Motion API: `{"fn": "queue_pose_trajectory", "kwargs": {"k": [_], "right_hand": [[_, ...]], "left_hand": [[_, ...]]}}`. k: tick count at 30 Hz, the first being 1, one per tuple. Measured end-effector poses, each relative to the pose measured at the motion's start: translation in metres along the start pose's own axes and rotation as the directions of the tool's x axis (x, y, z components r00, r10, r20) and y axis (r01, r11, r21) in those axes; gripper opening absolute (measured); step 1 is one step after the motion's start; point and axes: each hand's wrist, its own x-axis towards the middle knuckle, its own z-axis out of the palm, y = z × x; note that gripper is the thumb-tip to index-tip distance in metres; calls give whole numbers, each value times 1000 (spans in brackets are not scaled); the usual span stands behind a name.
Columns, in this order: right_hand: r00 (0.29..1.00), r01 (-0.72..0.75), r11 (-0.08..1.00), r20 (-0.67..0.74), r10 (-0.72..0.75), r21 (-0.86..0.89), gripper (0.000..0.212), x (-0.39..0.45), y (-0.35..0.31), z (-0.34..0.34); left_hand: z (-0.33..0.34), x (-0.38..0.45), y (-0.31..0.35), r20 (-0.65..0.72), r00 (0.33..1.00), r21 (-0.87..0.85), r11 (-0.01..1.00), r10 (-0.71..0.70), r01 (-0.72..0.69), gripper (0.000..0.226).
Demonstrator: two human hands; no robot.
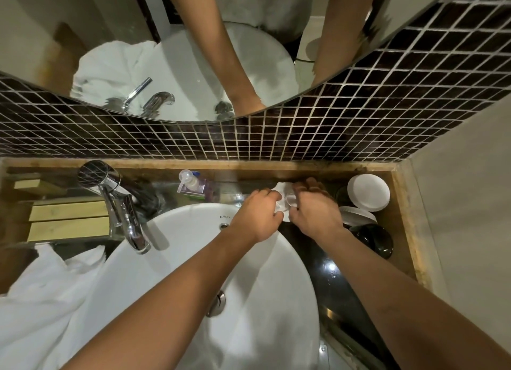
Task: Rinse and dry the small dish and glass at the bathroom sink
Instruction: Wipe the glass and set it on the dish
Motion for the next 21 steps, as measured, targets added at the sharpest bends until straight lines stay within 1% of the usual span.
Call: {"fn": "queue_pose_trajectory", "kwargs": {"k": [4,8,10,13,17,21], "right_hand": [[1000,27,992,-19,-25,120,51,3,-3,-5],[997,73,985,-36,-68,155,51,4,-8,-4],[996,91,982,-41,-85,166,48,3,-10,-2],[996,93,982,-19,-91,164,45,0,-11,0],[998,54,982,14,-57,183,50,0,-7,2],[999,22,973,33,-31,229,53,-1,-3,-1]], "left_hand": [[-3,0,2,6,1000,-29,1000,8,-8,36],[-6,-1,2,-26,998,-119,992,-54,50,17],[-7,-2,2,-31,997,-137,988,-70,65,12],[-10,-1,2,0,995,-173,980,-96,94,13],[-10,-1,4,45,991,-209,969,-127,133,19],[-10,0,7,49,986,-226,960,-157,164,21]]}}
